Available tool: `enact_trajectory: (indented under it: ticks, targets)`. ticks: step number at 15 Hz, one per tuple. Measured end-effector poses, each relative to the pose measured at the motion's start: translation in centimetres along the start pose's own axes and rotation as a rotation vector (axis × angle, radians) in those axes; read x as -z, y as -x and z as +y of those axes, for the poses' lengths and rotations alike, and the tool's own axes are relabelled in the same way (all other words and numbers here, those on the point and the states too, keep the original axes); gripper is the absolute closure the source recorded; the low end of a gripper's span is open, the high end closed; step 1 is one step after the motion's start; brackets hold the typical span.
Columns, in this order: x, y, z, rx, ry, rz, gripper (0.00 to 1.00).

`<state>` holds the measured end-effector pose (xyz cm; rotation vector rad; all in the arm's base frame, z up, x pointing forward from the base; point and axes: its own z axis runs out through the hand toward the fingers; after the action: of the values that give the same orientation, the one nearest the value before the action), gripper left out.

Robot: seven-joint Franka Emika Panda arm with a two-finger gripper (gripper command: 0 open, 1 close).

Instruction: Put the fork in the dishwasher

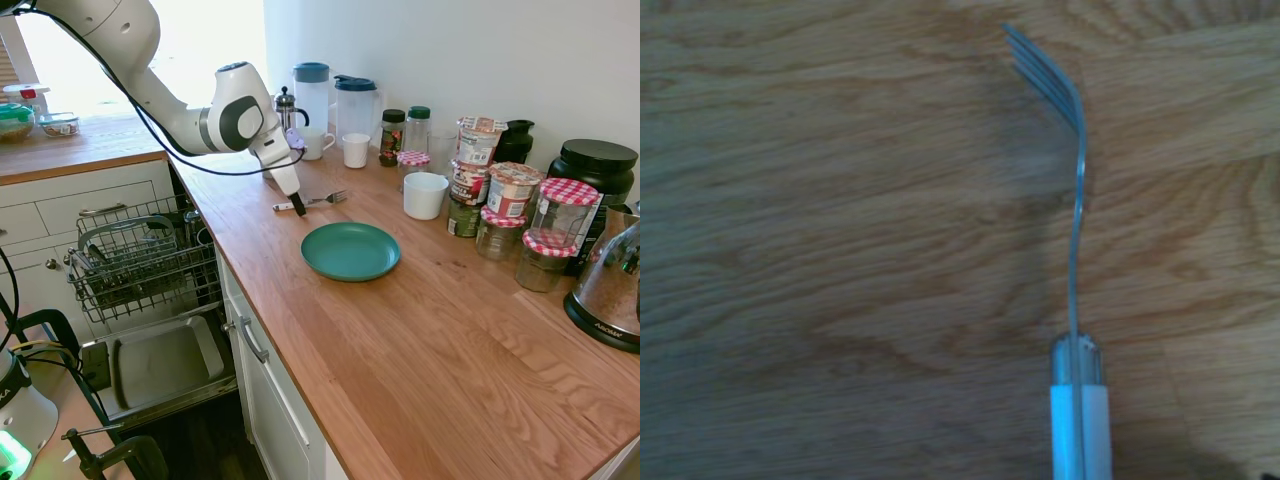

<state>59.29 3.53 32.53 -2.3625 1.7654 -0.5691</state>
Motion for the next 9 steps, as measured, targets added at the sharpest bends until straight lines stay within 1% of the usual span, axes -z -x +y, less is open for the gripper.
enact_trajectory:
  ticks: [4, 9]
  targets:
    - [0.1, 0.2, 0.4, 0.003, 0.005, -0.003, 1.00]
    - [0.3, 1.3, 0.3, 0.014, 0.004, -0.026, 1.00]
